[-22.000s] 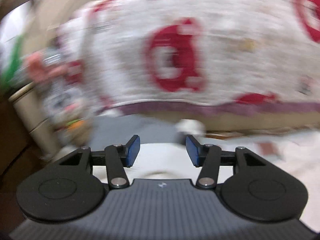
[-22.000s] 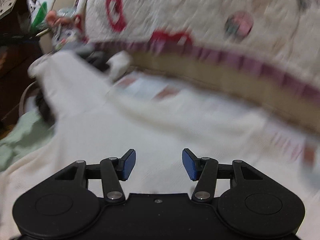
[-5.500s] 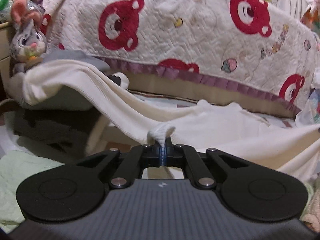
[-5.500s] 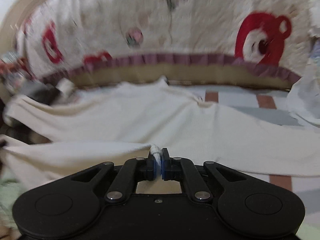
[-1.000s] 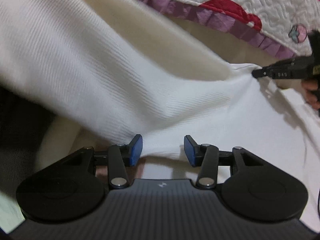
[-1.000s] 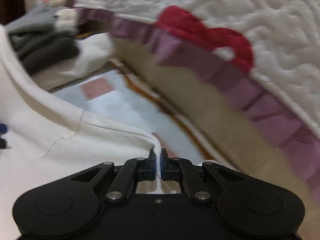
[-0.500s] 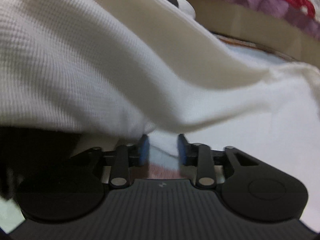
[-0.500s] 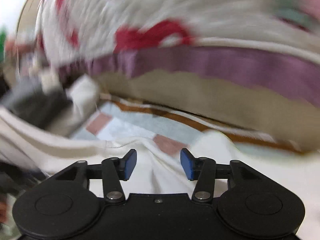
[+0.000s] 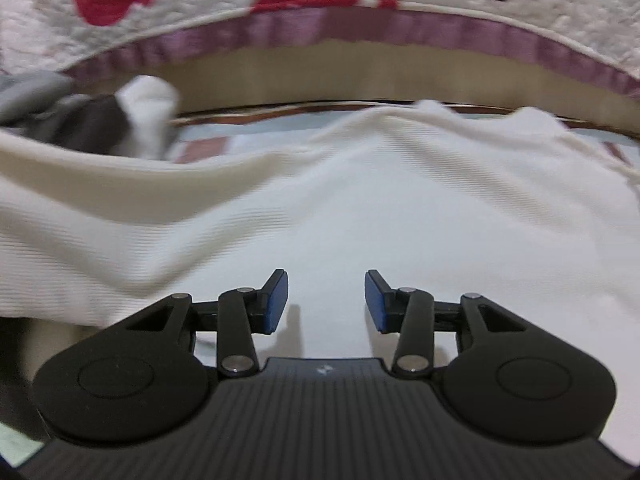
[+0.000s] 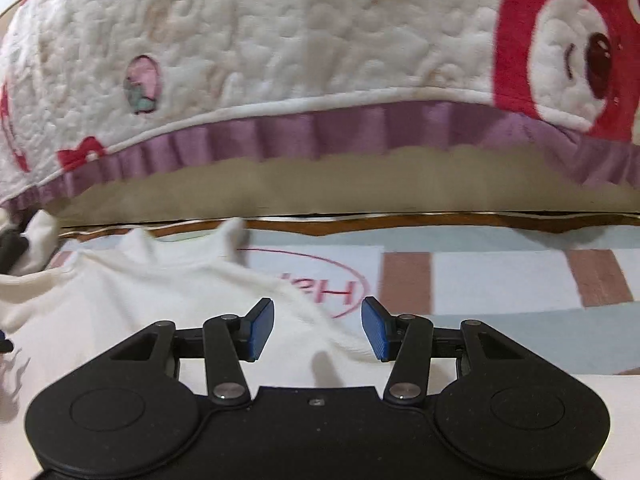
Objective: Fold clothes
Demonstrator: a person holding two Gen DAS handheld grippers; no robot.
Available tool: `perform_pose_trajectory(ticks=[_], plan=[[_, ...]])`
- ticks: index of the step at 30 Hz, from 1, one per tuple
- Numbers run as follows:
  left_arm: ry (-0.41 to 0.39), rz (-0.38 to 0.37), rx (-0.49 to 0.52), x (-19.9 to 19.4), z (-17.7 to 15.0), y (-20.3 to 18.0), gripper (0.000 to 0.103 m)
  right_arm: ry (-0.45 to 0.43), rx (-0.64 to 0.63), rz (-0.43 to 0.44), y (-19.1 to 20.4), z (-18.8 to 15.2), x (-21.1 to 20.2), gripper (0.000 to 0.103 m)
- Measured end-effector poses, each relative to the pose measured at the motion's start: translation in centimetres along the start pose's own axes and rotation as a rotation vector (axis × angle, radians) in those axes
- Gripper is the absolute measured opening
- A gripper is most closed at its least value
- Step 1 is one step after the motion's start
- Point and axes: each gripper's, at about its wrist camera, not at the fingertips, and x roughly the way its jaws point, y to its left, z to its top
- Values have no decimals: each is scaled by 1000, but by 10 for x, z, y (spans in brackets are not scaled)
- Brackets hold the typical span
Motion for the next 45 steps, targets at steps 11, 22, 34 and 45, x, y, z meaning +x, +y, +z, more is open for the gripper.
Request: perform_pose_trajectory(ticks=[11,22,34,45], plan=[[73,-45,1,22,5,-15,44,107,-125,119,49,29,107,71],[61,-36,57,40,2,-14,44,1,-217,190,65,80,130,6],[119,55,-26,19,-20,19,55,-104,104,22,-15,15,-38,52],[215,15,-248,-42,-87,58,63,-39,45,-188,-53,-19,-63,62]])
